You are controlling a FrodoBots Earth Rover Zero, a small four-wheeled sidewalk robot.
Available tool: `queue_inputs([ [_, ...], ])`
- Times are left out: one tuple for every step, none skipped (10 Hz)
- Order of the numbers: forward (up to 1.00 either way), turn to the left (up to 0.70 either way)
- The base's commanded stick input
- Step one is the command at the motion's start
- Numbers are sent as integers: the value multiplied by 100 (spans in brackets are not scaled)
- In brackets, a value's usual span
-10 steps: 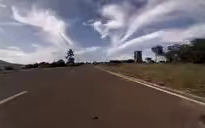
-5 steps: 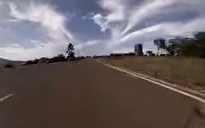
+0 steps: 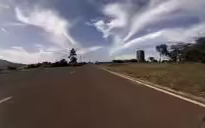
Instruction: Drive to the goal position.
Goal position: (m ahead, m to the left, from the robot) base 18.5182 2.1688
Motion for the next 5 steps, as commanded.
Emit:
queue_inputs([
  [0,0],
  [0,0],
  [0,0],
  [0,0],
  [0,0],
])
